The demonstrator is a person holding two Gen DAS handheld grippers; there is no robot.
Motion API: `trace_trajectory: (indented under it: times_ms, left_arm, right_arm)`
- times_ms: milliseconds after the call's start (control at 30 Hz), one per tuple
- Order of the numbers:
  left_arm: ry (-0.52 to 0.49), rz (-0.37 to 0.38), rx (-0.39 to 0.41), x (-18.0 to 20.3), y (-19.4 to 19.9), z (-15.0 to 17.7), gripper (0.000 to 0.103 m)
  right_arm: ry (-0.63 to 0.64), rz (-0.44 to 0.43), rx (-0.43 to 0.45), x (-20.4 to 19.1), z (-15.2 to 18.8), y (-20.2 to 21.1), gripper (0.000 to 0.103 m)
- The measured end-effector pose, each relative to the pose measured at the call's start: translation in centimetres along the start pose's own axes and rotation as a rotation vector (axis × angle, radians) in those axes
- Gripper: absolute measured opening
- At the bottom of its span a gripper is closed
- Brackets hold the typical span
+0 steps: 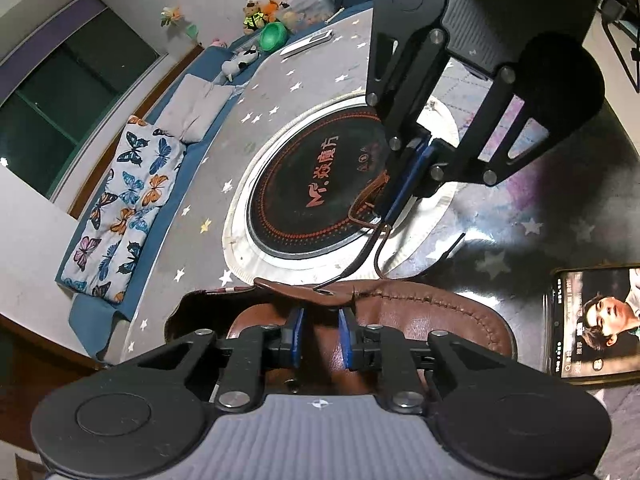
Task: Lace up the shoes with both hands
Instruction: 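Push the lace tip through the eyelet with the right gripper while the left gripper holds the flap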
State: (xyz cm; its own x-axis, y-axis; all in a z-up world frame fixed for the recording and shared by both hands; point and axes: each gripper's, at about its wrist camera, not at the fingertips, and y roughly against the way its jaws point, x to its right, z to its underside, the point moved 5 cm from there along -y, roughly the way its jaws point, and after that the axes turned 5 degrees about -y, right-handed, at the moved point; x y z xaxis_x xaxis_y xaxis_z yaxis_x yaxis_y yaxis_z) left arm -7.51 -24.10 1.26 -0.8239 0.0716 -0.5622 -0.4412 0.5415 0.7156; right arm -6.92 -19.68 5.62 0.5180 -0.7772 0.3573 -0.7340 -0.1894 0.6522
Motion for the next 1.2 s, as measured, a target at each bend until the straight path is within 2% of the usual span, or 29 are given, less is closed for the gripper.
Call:
trace_trajectory:
  times_ms: [367, 700, 1200]
  left_arm:
    - [-0.022, -0.004, -0.003, 0.0, -0.1, 0.0, 0.025]
    - [-0.047, -0.015, -0.001, -0.1, -0.1, 0.0, 0.035]
    - [-0.07, -0.02, 0.002, 0.0, -0.1, 0.1, 0.035]
  right_arm:
    - [0.032, 0.0, -0.006, -0.3, 0.2, 0.3, 0.002]
    - [0.082, -0.008, -0.009, -0.5, 0.1, 0.1, 0.002]
    - [0.168, -0.016, -0.005, -1.2, 0.1, 0.8, 0.002]
